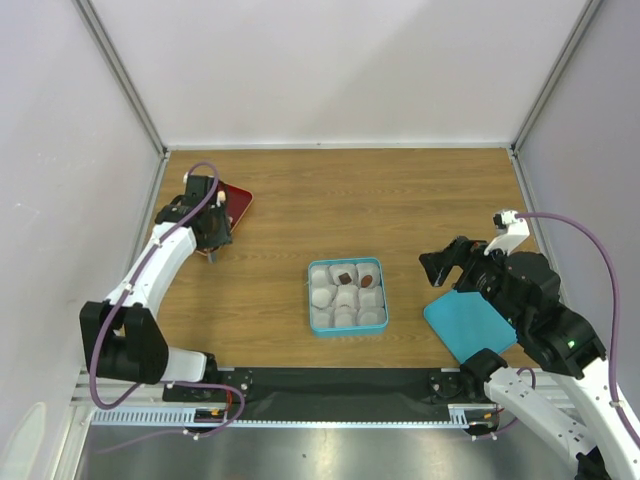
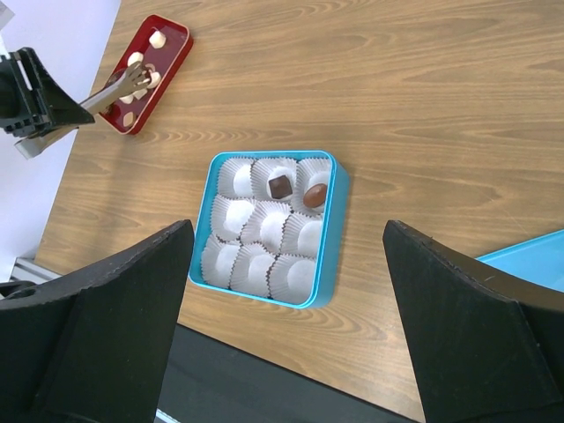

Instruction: Pack the chocolate

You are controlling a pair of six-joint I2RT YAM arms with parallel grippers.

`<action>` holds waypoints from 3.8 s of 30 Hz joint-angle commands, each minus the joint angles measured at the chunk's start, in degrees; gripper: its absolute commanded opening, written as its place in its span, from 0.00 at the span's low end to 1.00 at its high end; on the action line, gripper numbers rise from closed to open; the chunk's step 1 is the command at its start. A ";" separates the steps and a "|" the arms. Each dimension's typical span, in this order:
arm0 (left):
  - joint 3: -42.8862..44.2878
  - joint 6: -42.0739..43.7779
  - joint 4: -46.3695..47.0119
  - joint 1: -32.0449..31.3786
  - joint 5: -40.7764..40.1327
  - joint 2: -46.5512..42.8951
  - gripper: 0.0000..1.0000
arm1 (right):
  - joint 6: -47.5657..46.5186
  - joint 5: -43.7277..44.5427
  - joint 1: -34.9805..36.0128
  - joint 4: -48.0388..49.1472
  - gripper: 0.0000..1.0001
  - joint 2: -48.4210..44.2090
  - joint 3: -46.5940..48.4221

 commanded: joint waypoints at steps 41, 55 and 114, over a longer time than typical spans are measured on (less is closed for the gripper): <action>3.58 3.92 3.32 1.18 1.38 6.20 0.39 | -0.66 1.55 -0.08 2.23 0.96 -0.60 -0.82; 6.30 5.06 0.95 1.18 -1.61 3.92 0.34 | -0.31 1.55 -0.08 1.80 0.95 -0.42 -1.17; -2.66 2.25 -10.22 -32.57 19.56 -17.53 0.33 | 1.54 3.57 -0.08 -1.20 0.95 -0.86 1.82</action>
